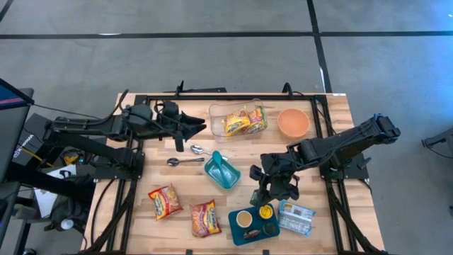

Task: Pick & Place Food Item
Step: Put the black seasoning can into the blue bin

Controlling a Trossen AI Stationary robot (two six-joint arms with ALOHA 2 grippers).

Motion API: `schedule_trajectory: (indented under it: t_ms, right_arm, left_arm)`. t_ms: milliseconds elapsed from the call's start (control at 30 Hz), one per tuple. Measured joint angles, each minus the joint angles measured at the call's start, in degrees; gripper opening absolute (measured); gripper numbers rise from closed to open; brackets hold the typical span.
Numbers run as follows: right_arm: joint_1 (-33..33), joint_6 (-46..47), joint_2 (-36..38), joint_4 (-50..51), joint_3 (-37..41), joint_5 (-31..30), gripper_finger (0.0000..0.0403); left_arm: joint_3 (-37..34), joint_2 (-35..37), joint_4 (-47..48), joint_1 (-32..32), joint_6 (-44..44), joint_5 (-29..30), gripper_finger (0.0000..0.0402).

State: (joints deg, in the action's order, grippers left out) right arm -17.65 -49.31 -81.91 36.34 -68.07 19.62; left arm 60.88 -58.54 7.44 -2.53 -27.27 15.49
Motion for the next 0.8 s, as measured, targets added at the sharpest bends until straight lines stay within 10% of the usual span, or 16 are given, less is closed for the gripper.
schedule_trajectory:
  t_ms: [800]
  right_arm:
    - [-0.6,-7.8,-7.5,-2.2,-0.1,5.0,0.0121]
  left_arm:
    - [0.0,0.0,-4.6,0.0,0.0,-0.2,0.0123]
